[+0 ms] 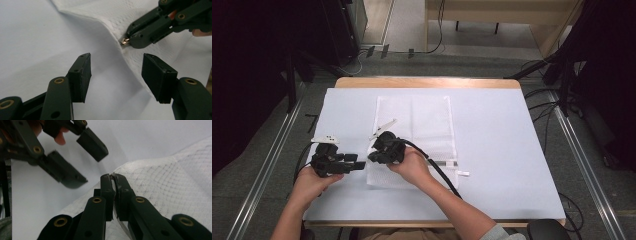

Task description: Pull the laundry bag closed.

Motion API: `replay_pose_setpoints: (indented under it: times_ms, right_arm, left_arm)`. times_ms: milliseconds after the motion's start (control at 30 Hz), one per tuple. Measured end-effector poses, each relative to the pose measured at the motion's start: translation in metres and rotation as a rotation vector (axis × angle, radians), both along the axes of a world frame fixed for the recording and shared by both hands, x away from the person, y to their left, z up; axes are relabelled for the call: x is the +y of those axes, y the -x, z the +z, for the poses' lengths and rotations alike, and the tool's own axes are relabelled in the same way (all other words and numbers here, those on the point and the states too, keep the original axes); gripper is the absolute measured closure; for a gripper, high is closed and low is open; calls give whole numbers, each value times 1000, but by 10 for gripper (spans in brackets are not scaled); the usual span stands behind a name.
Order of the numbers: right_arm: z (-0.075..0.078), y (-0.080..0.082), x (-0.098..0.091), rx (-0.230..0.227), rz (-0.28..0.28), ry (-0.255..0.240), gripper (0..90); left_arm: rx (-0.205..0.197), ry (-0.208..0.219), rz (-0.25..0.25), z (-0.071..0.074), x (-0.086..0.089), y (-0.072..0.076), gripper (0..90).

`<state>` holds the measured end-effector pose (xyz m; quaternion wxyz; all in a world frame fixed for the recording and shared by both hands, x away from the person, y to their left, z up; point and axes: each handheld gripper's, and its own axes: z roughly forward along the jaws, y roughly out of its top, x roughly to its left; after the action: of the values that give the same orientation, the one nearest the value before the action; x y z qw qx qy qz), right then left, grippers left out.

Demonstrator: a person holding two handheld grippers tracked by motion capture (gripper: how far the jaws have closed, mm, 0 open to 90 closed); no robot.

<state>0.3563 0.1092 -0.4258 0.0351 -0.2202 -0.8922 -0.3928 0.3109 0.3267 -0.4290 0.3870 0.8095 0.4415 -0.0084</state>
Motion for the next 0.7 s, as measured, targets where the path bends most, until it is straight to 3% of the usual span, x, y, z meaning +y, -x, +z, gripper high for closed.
replay_pose_setpoints:
  times_ms: [300,500,700]
  right_arm:
    - [11,3,-4,-8,11,-36,881]
    - [13,4,-4,6,44,-47,881]
    - [12,5,-6,17,82,-35,881]
  left_arm:
    - [37,10,-52,-5,-16,-4,442]
    - [62,-12,-100,-8,-27,-7,567]
    - [53,-27,-127,-8,-27,-7,708]
